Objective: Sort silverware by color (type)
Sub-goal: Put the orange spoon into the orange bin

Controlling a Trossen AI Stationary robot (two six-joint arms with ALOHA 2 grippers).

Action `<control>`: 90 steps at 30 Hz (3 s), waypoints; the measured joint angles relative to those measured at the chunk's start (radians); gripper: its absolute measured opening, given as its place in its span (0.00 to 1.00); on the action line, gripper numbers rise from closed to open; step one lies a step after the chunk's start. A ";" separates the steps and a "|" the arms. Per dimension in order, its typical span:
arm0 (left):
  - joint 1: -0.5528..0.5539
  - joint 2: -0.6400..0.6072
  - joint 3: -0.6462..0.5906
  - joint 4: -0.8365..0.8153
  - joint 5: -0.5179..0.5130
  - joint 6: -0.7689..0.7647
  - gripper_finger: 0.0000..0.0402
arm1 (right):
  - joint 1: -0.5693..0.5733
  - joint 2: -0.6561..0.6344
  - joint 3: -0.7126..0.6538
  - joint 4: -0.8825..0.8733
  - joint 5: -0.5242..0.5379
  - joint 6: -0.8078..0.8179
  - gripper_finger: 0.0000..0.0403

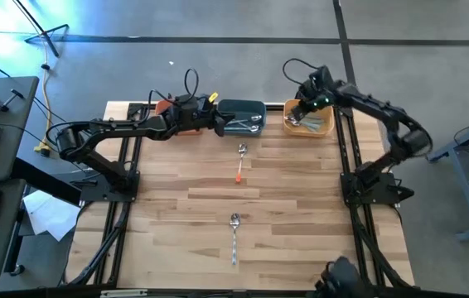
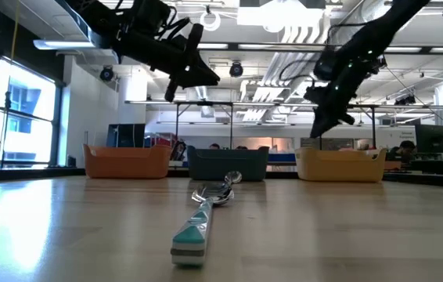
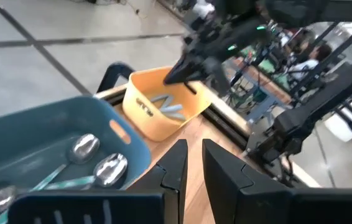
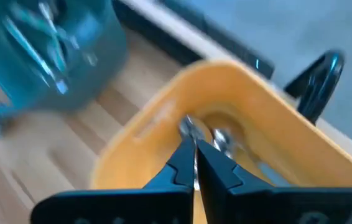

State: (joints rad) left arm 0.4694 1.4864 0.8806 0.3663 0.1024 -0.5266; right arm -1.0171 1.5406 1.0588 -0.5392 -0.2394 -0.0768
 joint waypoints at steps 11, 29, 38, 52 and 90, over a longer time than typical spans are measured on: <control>-0.006 0.009 -0.001 -0.118 -0.009 0.084 0.10 | 0.228 -0.440 -0.486 0.523 0.208 0.379 0.00; -0.090 0.131 0.000 -0.181 0.000 0.120 0.10 | 0.651 -0.615 -0.829 0.744 0.568 0.727 0.00; -0.201 0.272 0.000 -0.191 -0.009 0.032 0.10 | 0.718 -0.615 -0.829 0.765 0.633 0.730 0.00; -0.236 0.306 0.000 -0.174 -0.085 0.034 0.15 | 0.730 -0.611 -0.829 0.762 0.652 0.727 0.00; -0.241 0.381 0.036 -0.077 -0.232 0.110 0.30 | 0.749 -0.600 -0.828 0.680 0.634 0.508 0.00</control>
State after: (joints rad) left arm 0.2283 1.8678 0.9162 0.2894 -0.1293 -0.4167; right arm -0.2682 0.9404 0.2307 0.1407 0.3950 0.4310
